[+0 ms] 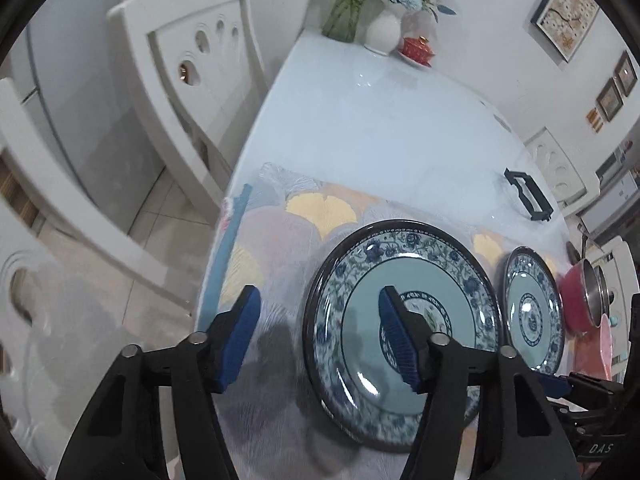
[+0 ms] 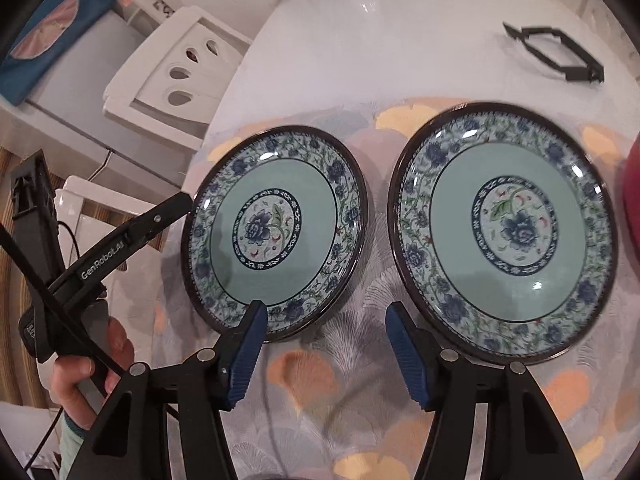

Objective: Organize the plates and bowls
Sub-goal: 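Lift the plate with both grippers and carry it over another plate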

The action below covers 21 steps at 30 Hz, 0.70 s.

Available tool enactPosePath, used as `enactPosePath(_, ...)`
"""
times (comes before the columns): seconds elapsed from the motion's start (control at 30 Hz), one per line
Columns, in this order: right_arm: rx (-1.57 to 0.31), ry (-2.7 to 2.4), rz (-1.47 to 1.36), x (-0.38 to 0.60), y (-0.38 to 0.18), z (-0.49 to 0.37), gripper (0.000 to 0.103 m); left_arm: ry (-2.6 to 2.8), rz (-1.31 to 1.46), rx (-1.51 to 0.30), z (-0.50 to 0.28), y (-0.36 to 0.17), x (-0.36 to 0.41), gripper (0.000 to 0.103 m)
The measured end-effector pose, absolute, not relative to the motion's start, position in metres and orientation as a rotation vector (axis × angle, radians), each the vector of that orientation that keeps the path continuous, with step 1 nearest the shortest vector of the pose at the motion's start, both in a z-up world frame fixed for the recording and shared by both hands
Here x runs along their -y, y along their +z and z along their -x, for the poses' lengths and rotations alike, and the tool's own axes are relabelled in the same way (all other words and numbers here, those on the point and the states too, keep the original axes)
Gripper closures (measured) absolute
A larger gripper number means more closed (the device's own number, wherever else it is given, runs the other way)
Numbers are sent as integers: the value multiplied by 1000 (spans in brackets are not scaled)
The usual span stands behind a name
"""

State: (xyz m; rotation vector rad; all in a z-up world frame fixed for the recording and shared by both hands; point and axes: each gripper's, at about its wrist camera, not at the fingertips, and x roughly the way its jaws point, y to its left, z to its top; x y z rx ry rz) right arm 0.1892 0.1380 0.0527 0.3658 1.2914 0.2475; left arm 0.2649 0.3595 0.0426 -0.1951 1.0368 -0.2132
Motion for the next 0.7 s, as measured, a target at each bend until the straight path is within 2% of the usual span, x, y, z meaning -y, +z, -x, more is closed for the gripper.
enactPosePath(0.07, -1313, 254, -378, -139, 45, -192, 43, -243, 178, -1049, -271, 36, -355, 61)
enactPosePath(0.4, -1310, 255, -348, -157, 34, -206, 48, -287, 162, -1066, -293, 21, -349, 61)
enactPosePath(0.7, -1270, 232, -204, -174, 34, -206, 52, -344, 86, -1062, -306, 18, -341, 60)
